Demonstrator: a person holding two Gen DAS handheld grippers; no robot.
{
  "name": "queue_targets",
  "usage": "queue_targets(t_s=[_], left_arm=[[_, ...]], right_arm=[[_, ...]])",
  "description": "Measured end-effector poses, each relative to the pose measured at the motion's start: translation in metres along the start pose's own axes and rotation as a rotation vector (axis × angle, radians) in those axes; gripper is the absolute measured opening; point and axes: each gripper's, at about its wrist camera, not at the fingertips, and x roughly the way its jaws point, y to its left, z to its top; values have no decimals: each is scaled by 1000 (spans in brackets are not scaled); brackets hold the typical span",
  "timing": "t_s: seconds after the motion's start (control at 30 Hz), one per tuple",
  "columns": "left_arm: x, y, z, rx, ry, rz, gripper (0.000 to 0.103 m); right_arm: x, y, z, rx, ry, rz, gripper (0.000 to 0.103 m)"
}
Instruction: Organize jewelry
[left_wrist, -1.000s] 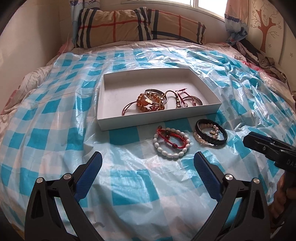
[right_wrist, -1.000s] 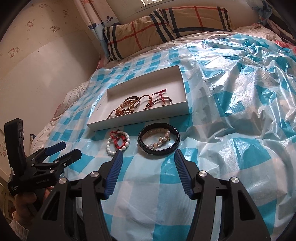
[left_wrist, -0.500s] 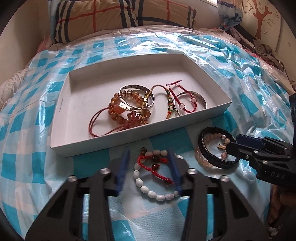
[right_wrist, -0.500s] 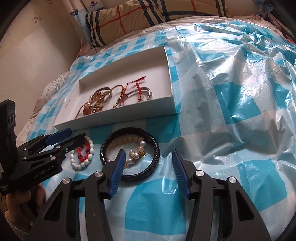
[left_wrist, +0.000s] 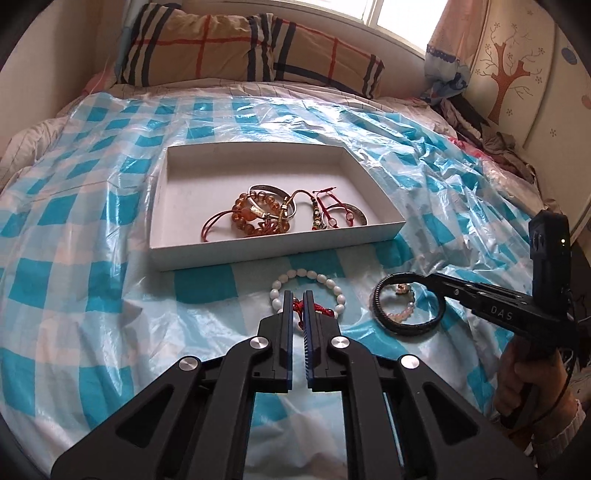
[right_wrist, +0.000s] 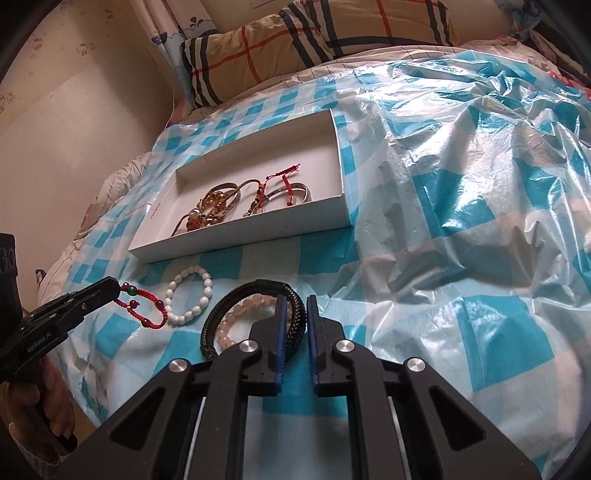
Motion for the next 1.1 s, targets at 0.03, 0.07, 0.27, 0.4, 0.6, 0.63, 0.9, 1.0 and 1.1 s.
queue_targets(t_s=[0.03,0.07,0.27,0.4,0.6,0.63,0.9,1.0,1.1], left_arm=[[0,3,-4,-7,11,10,5],[4,8,-9,-17,28,22,5],[15,21,-21,-67,74,30,5],[21,24,-23,-80,99,28,5],[26,25,-24,-82,123,34,6],[27,25,-24,-77,128,36,7],[20,16,-25,-29,105,55,9],[9,14,-26,-26,77,57,4],[0,10,-26,-21,63,52,4]], right_arm=[[-1,0,-2,-11,15,-2,11],[-1,0,-5,-23,37,-7,11],[-9,8,-8,-66,32,-3,67],[-3,31,-5,-152,28,-4,77],[36,51,-13,-275,102,-65,86],[37,50,-15,-274,98,-65,86],[13,37,-21,-208,44,-27,72],[-2,38,-25,-197,15,1,72],[-12,42,-28,-205,10,9,72]])
